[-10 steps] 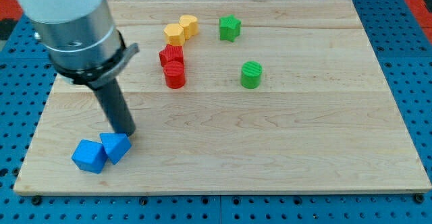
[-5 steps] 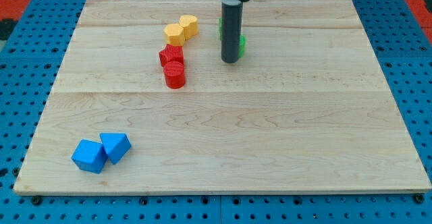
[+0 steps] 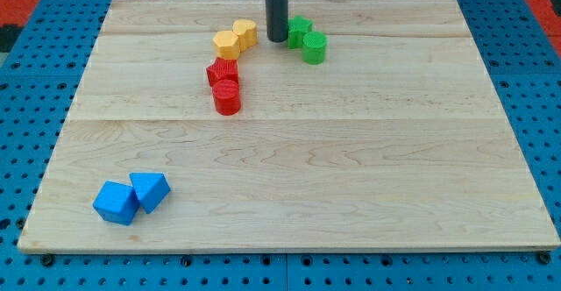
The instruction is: Move the green circle below the green star
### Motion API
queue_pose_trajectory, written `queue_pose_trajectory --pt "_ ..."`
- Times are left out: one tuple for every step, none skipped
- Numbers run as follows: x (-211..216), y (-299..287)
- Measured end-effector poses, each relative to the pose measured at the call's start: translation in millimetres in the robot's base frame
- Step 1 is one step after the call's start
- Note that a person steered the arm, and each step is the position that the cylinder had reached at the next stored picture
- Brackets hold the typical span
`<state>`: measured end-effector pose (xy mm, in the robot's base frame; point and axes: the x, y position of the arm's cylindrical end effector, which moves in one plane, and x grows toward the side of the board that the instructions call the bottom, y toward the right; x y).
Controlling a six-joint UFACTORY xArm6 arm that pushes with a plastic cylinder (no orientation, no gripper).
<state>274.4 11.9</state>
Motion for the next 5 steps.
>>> queue_pose_trajectory --pt "11 71" --pt "13 -3" --pt "32 -29" --pt "63 -23" --pt "57 27"
